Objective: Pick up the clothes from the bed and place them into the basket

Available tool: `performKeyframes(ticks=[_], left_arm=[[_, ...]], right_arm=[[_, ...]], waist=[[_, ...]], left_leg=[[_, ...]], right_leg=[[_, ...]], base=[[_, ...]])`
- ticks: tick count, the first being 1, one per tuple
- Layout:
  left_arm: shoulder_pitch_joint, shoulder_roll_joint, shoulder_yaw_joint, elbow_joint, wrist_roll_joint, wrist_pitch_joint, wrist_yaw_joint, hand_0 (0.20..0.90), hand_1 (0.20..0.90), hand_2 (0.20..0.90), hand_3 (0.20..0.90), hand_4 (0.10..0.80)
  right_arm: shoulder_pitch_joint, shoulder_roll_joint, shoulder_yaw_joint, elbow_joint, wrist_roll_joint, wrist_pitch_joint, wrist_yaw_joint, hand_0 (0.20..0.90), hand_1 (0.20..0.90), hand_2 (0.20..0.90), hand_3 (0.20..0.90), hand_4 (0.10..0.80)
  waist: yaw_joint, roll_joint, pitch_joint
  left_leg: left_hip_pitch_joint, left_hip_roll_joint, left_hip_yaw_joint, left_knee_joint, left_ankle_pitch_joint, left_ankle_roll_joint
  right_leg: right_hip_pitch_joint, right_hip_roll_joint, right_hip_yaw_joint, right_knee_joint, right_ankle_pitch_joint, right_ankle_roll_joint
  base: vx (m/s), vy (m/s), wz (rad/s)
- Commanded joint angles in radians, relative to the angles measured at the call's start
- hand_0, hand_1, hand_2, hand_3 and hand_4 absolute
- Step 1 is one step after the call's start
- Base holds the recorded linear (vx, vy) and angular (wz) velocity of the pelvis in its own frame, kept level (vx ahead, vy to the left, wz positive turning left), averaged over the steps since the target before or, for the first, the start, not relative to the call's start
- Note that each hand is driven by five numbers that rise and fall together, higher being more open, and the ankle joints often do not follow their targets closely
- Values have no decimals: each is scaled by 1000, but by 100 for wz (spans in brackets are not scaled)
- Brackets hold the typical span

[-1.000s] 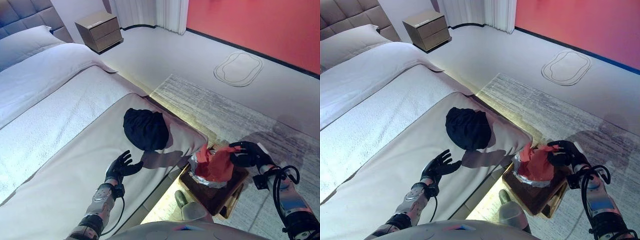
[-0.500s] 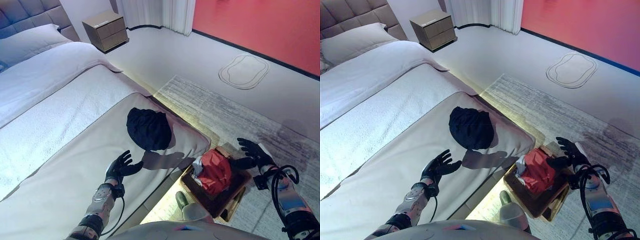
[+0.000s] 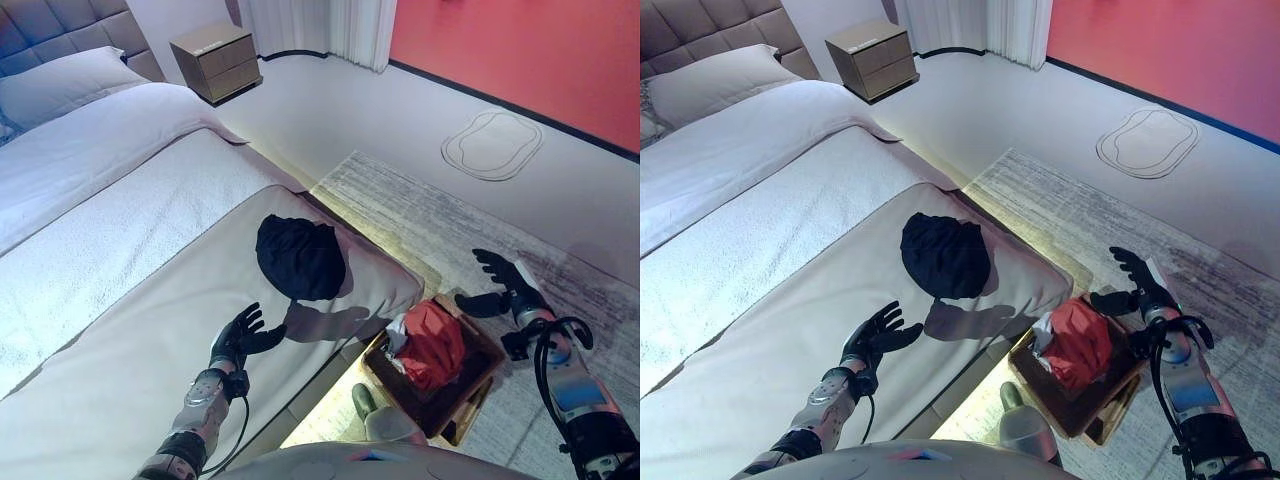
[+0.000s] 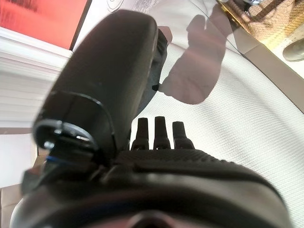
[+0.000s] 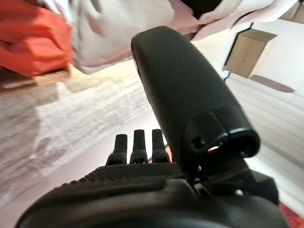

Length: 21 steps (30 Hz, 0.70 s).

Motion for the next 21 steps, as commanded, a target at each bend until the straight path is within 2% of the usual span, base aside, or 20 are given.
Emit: performKeyframes(ticks=[1,8,16,18,21], left_arm=[[-72,40,-1,-17,-2,-85,0,900,900,900,900,800],[-80,73,-67,-56,106,-152,-2,900,900,900,900,800],[-71,115,-94,-125,72,-142,-20,900,900,900,900,800],[-73,122,-107,-151,56,-141,-27,900,900,900,900,800],[-133,139,-138,-195,-3,-157,-25,900,900,900,900,800]], right_arm=[[-246,-71,24,-11,-26,-80,-38,900,900,900,900,800],[-466,-128,149,134,-53,-28,-22,900,900,900,900,800],[-681,-119,320,319,-41,27,7,900,900,900,900,800],[-740,-129,358,366,-27,40,22,900,900,900,900,800],[-863,-144,411,461,-17,38,26,900,900,900,900,800]], waist=[[39,-51,-41],[110,-57,-42],[189,-59,-15],[210,-53,9],[236,-28,96]], left_leg=[[1,-13,-81,13,-92,33],[-10,-17,-136,13,-84,24],[-63,-24,-189,104,-101,15],[-115,-28,-213,179,-112,11],[-220,-41,-244,295,-136,14]], right_leg=[[25,-11,-26,52,-79,14],[51,-20,-81,50,-92,4],[39,-40,-157,110,-127,-19],[4,-45,-181,174,-153,-33],[-87,-64,-222,283,-187,-55]], base=[[-5,3,7],[21,-5,24],[44,-29,23],[-49,-5,17],[-247,45,33]])
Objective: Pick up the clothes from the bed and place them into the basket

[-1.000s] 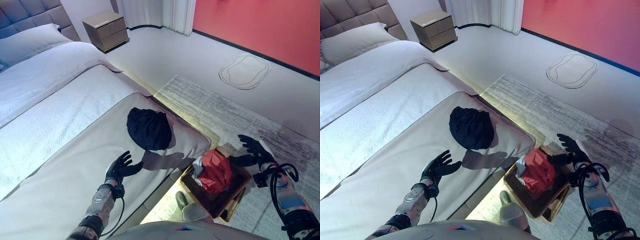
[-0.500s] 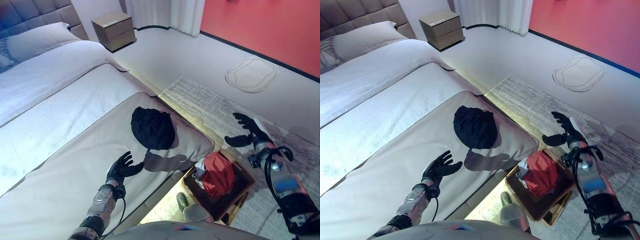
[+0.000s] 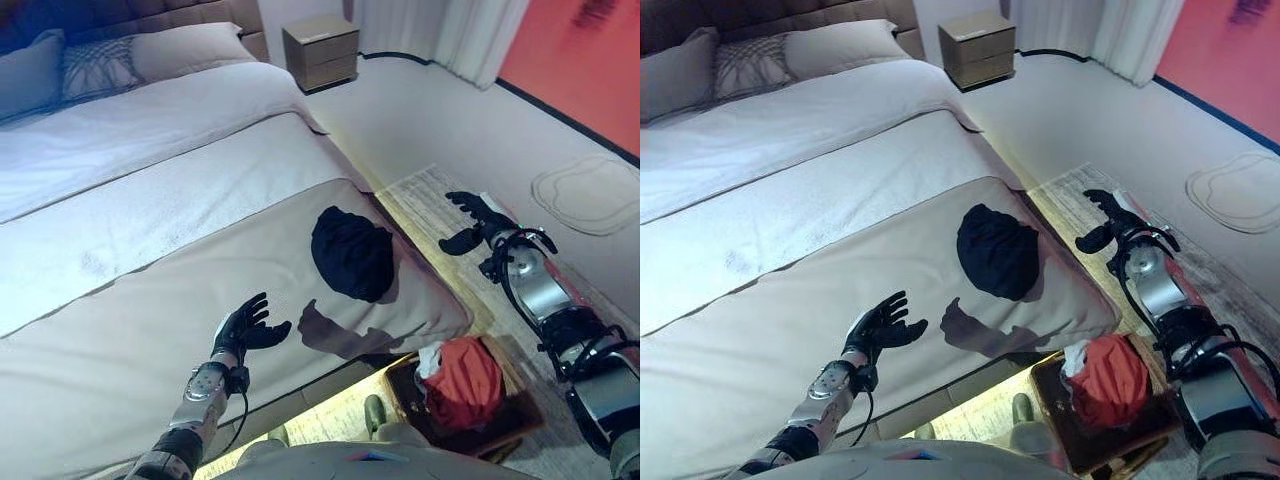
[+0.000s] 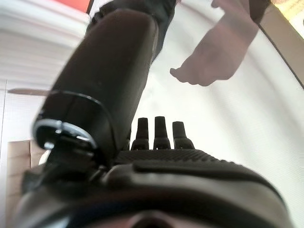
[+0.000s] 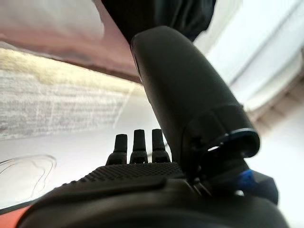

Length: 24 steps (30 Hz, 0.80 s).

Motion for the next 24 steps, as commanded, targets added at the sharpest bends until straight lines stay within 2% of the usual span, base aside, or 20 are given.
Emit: performKeyframes(ticks=[1,6,8,10,14,20,21,22,24], left_arm=[[-130,59,-30,-116,-76,-113,-11,900,900,900,900,800],[-158,71,-42,-186,-139,-131,10,900,900,900,900,800],[-155,74,-42,-199,-144,-128,14,900,900,900,900,800],[-127,98,-38,-281,-170,-139,28,900,900,900,900,800],[-124,114,-48,-359,-200,-126,58,900,900,900,900,800],[-111,138,-51,-444,-250,-116,97,900,900,900,900,800],[-105,141,-50,-450,-256,-113,101,900,900,900,900,800],[-91,142,-54,-458,-256,-113,107,900,900,900,900,800],[-77,144,-50,-466,-258,-112,112,900,900,900,900,800]], right_arm=[[-286,-59,32,85,13,-38,-23,900,900,900,900,800],[-375,-80,96,171,-8,-42,-24,900,900,900,900,800],[-377,-83,103,174,-7,-39,-26,900,900,900,900,800],[-404,-95,128,178,-22,-8,-32,900,900,900,900,800],[-452,-86,139,246,-2,10,-45,900,900,900,900,800],[-518,-67,138,323,56,11,-70,900,900,900,900,800],[-522,-64,135,326,75,8,-74,900,900,900,900,800],[-518,-54,131,321,81,7,-89,900,900,900,900,800],[-524,-45,126,309,97,-10,-103,900,900,900,900,800]], waist=[[35,-21,97],[53,24,203],[57,28,211],[74,54,273],[100,82,329],[132,120,349],[137,124,349],[143,130,349],[148,135,349]], left_leg=[[-104,-33,-71,255,-196,18],[-243,-58,-100,391,-217,35],[-260,-62,-106,409,-218,36],[-370,-93,-131,503,-233,55],[-483,-132,-142,621,-246,69],[-659,-159,-145,763,-288,93],[-679,-161,-146,779,-288,95],[-688,-165,-149,809,-316,94],[-714,-167,-149,828,-318,95]], right_leg=[[-84,-34,-63,296,-195,-65],[-211,-56,-81,456,-246,-96],[-228,-58,-83,477,-253,-100],[-347,-68,-78,613,-291,-114],[-436,-83,-90,737,-329,-127],[-598,-96,-92,889,-369,-152],[-615,-97,-93,901,-372,-155],[-623,-94,-88,931,-402,-152],[-645,-91,-87,947,-407,-156]], base=[[-127,41,15],[-138,35,23],[-52,-9,26],[-162,5,22],[-101,-7,20],[-74,-7,17],[37,-12,14],[47,-11,12],[15,0,12]])
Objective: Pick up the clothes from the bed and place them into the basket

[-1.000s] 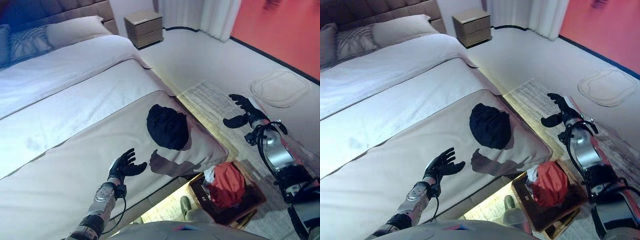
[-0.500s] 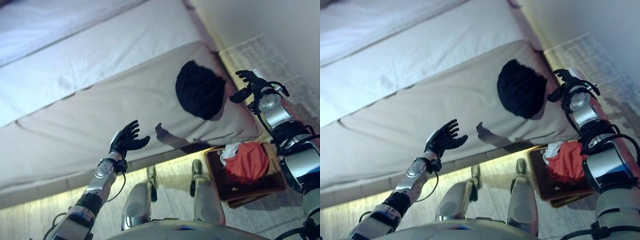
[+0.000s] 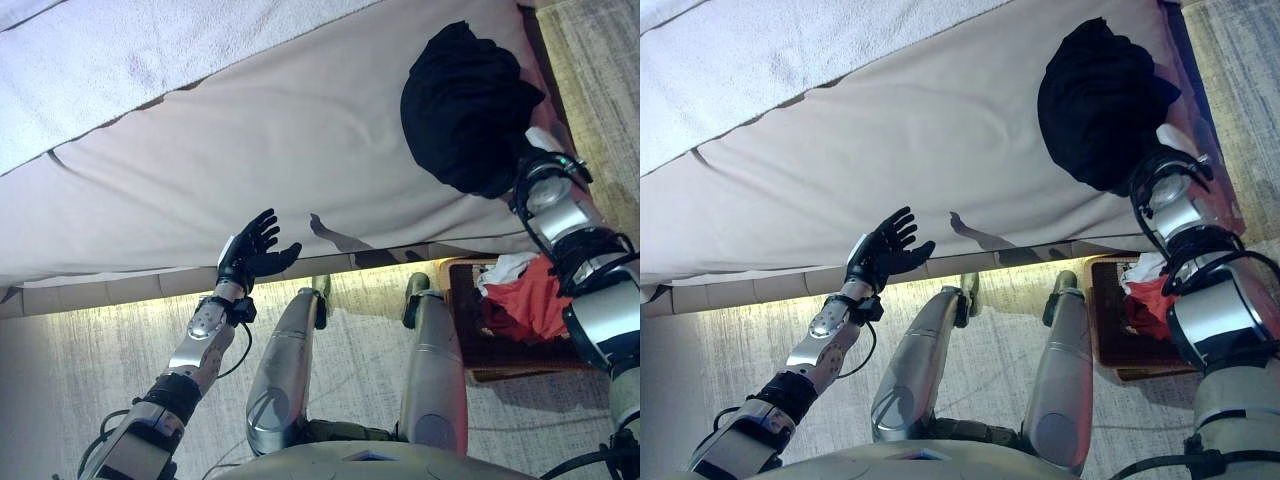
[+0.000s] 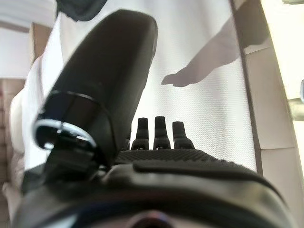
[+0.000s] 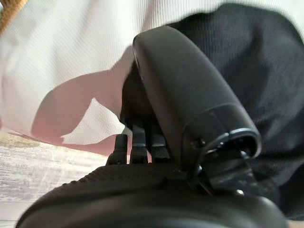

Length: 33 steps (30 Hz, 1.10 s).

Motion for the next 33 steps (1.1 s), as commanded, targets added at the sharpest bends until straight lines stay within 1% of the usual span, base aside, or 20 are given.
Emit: performKeyframes(ticks=[1,3,6,7,8,9,15,20,21,22,26,30,33], left_arm=[[65,37,10,-142,-34,-71,17,900,900,900,900,800],[82,38,17,-144,-45,-73,15,900,900,900,900,800],[99,41,29,-147,-61,-75,3,900,900,900,900,800],[102,40,31,-147,-62,-78,0,900,900,900,900,800],[102,43,31,-149,-66,-79,0,900,900,900,900,800],[106,45,34,-155,-68,-76,-2,900,900,900,900,800],[125,43,32,-145,-68,-78,-19,900,900,900,900,800],[136,44,39,-124,-65,-81,-33,900,900,900,900,800],[134,42,43,-117,-63,-84,-36,900,900,900,900,800],[137,40,47,-114,-62,-83,-40,900,900,900,900,800],[137,30,63,-81,-81,-72,-51,900,900,900,900,800],[138,23,70,-53,-58,-63,-56,900,900,900,900,800],[142,20,71,-33,-47,-55,-48,900,900,900,900,800]], right_arm=[[-87,7,17,-31,76,-67,-26,900,900,900,900,800],[-90,19,-3,-60,168,-86,-43,900,900,900,900,800],[-87,36,-49,-82,252,-125,-59,900,900,900,900,800],[-91,41,-63,-85,276,-148,-72,799,799,799,782,682],[-90,45,-75,-91,277,-157,-78,535,535,535,475,375],[-92,46,-85,-99,283,-173,-83,300,300,300,200,100],[-85,33,-119,-121,333,-205,-92,300,300,300,200,100],[-60,24,-145,-119,358,-217,-66,300,300,300,200,100],[-53,20,-153,-119,361,-225,-59,300,300,300,200,100],[-44,19,-157,-119,366,-231,-52,300,300,300,200,100],[-16,5,-179,-120,386,-248,-7,300,300,300,200,100],[16,0,-198,-120,400,-254,26,300,300,300,200,100],[46,-7,-202,-122,422,-256,43,300,300,300,200,100]], waist=[[41,40,-31],[48,42,-31],[56,45,-31],[58,45,-31],[59,44,-31],[61,43,-31],[60,36,-31],[61,16,-31],[59,10,-31],[59,5,-31],[53,-19,-34],[57,-54,-79],[53,-75,-115]], left_leg=[[-41,-75,-2,131,-113,73],[-63,-77,-4,147,-112,76],[-73,-83,-8,151,-106,78],[-77,-84,-8,153,-104,78],[-78,-85,-9,156,-103,78],[-75,-84,-9,155,-101,79],[-42,-81,-14,153,-76,72],[23,-72,-21,124,-55,65],[33,-67,-23,100,-18,65],[54,-64,-24,89,-11,63],[160,-43,-24,21,0,59],[242,-18,-24,-62,5,55],[323,5,-9,-158,16,47]], right_leg=[[45,59,-65,76,-100,-76],[26,63,-68,91,-106,-81],[19,69,-71,98,-111,-84],[16,71,-72,100,-111,-84],[16,73,-72,100,-112,-84],[19,74,-73,100,-113,-85],[61,77,-79,93,-119,-90],[137,75,-88,56,-116,-92],[152,72,-98,30,-91,-100],[175,72,-100,18,-91,-100],[287,71,-116,-54,-81,-99],[383,78,-136,-161,-54,-92],[464,86,-144,-264,-23,-80]], base=[[-14,17,9],[0,0,0],[-2,-1,-1],[-32,-3,-1],[0,0,0],[0,0,0],[0,0,0],[-9,6,2],[-35,28,0],[-31,35,0],[54,22,1],[66,-20,0],[103,-9,-10]])
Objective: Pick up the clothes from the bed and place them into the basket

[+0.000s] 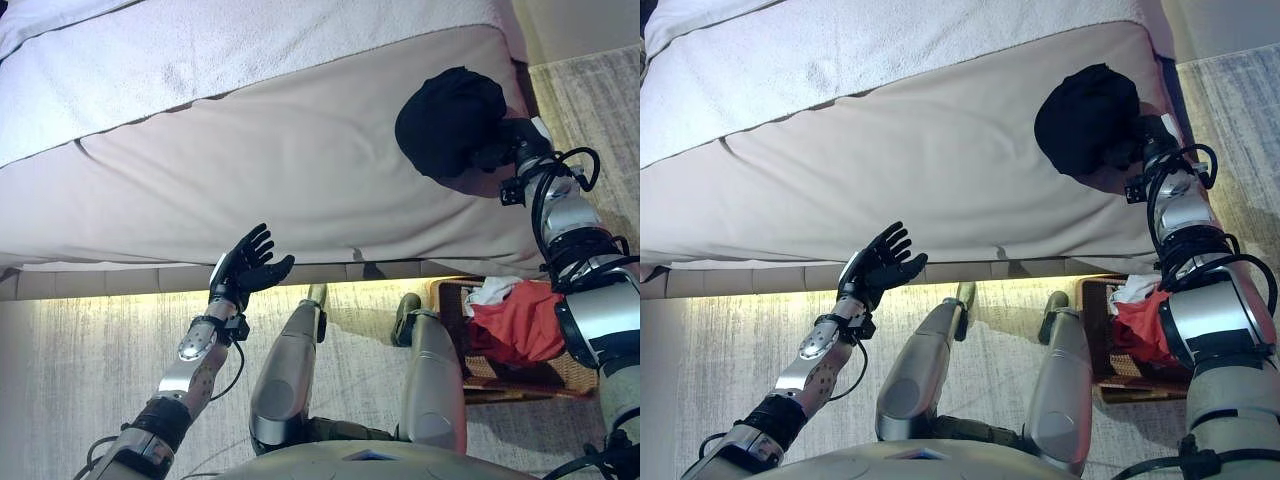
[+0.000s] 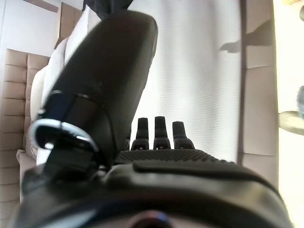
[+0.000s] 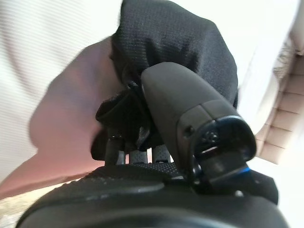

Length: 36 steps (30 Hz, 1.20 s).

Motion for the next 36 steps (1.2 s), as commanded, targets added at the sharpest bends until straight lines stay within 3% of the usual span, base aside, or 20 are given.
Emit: performKeyframes(ticks=[1,7,13,19,28,36], left_arm=[[40,26,63,-23,5,-57,-5,900,900,900,900,800],[55,2,80,30,45,-51,3,900,900,900,900,800],[41,-24,117,103,4,7,2,900,900,900,900,800],[20,-44,128,174,34,-3,-41,900,900,900,900,800],[-17,-75,148,262,88,-19,-51,900,900,900,900,800],[-58,-94,167,316,121,-9,-44,900,900,900,900,800]], right_arm=[[-30,-64,-46,-97,54,-123,11,300,300,300,200,100],[36,-87,-68,-158,97,-117,55,300,300,300,200,100],[126,-117,-122,-230,145,-126,92,300,300,300,200,100],[230,-176,-221,-341,200,-129,84,300,300,300,200,100],[340,-205,-331,-483,203,-137,68,300,300,300,200,100],[564,-172,-464,-640,183,-151,47,300,300,300,200,100]], waist=[[5,-78,-126],[-27,-123,-238],[-68,-153,-336],[-117,-176,-407],[-183,-193,-442],[-276,-195,-462]], left_leg=[[47,-7,71,24,-13,22],[227,5,108,-230,7,10],[329,24,146,-355,27,9],[410,44,175,-487,58,-3],[452,50,227,-517,36,1],[490,56,276,-525,14,11]], right_leg=[[178,50,-56,-109,-7,-66],[332,68,-26,-368,80,-13],[408,82,7,-479,132,26],[458,87,61,-597,199,63],[463,96,138,-655,233,84],[461,119,222,-650,232,86]], base=[[114,4,-11],[108,32,-15],[69,12,-18],[23,5,-14],[-11,7,-22],[4,13,-24]])
